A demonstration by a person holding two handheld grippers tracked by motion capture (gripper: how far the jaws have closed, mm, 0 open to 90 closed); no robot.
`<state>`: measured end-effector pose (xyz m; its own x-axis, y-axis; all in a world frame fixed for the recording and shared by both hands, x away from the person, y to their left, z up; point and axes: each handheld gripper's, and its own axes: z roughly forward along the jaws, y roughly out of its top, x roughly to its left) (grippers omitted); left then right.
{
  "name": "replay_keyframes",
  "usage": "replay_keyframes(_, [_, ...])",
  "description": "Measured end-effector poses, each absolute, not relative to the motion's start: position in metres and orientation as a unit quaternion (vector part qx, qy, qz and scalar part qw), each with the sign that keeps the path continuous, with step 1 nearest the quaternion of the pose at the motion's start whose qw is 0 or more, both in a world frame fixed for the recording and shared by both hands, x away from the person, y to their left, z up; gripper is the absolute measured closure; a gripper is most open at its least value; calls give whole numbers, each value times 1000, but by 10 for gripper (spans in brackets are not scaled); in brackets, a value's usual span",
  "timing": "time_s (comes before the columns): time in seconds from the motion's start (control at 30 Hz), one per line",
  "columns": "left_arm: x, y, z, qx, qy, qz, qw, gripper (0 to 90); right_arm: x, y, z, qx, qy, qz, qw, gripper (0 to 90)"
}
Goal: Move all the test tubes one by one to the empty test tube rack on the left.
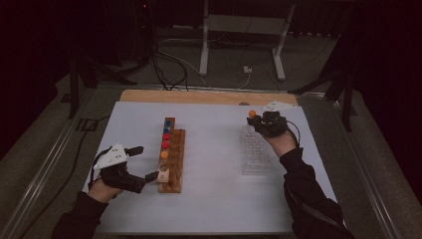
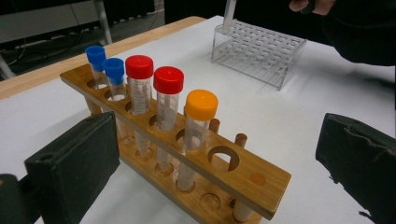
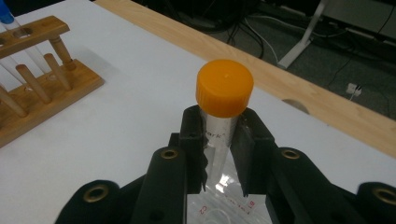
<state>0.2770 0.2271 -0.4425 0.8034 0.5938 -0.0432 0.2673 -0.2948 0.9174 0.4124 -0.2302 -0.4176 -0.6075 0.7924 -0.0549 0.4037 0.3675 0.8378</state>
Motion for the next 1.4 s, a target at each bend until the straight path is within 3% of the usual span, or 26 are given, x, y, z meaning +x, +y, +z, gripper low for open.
replay_keyframes(0.53, [270,221,-424,789,254,150,539,6,382,-218,-395,334,790,457,235,749])
replay_keyframes(1.4, [262,187,-407,799,237,109,542,7,312,-168,-409,234,837,463,175,748])
